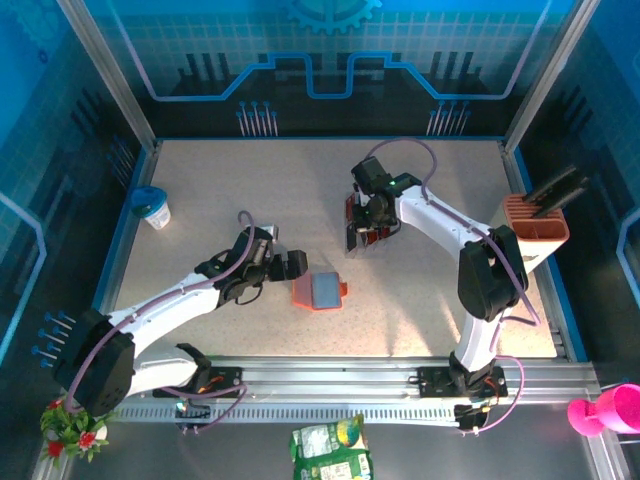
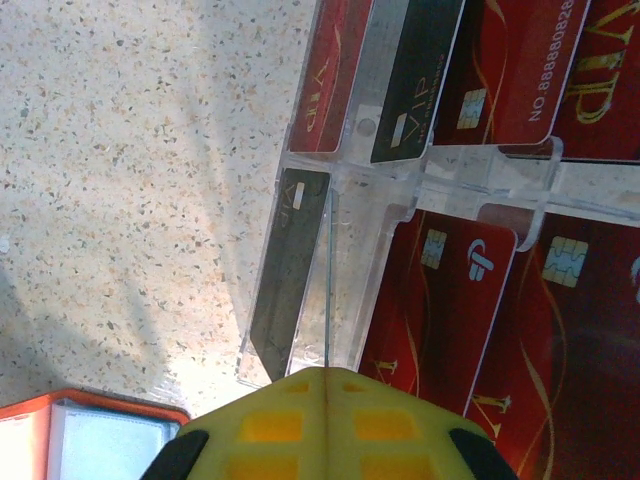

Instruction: Put the credit cards into the card holder

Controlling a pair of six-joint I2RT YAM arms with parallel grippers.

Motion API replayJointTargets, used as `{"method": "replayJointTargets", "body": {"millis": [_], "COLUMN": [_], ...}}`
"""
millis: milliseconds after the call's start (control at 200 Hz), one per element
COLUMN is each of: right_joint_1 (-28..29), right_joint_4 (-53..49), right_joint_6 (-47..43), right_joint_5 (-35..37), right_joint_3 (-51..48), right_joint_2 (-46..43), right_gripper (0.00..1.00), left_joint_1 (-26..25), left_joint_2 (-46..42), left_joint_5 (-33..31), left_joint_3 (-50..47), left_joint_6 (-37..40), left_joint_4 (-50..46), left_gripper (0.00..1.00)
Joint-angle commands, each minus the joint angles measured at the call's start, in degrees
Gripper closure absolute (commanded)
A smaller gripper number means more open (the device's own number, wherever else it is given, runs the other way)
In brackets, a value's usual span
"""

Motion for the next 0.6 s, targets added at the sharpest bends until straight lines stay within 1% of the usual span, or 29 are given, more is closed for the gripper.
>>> {"method": "replayJointTargets", "body": {"millis": [0, 445, 495, 595], "right_joint_1": [1.0, 2.8, 3.0, 3.2], "right_joint_4": [-2.1, -2.7, -2.8, -2.8], "right_joint_6": [-0.6, -1.1, -1.1, -1.1], "right_joint_5": [1.8, 3.7, 3.9, 4.0], "right_joint_3": [1.8, 2.6, 2.7, 2.8], "right_joint_2": [1.4, 5.9, 6.1, 6.2], "right_gripper": [1.00, 1.00, 0.93, 0.82], "left_joint_1": [-0.5, -0.4, -0.4, -0.4], "left_joint_2": [0.3, 0.1, 0.1, 0.1], "left_joint_5": [1.1, 1.1, 1.0, 1.0], "left_joint_3": [-0.5, -0.6, -0.6, -0.8], "left_joint_6": [0.6, 0.6, 0.7, 0.7], "left_joint_4": [0.7, 0.7, 0.7, 0.8], "left_gripper": [0.01, 0.01, 0.01, 0.01]}}
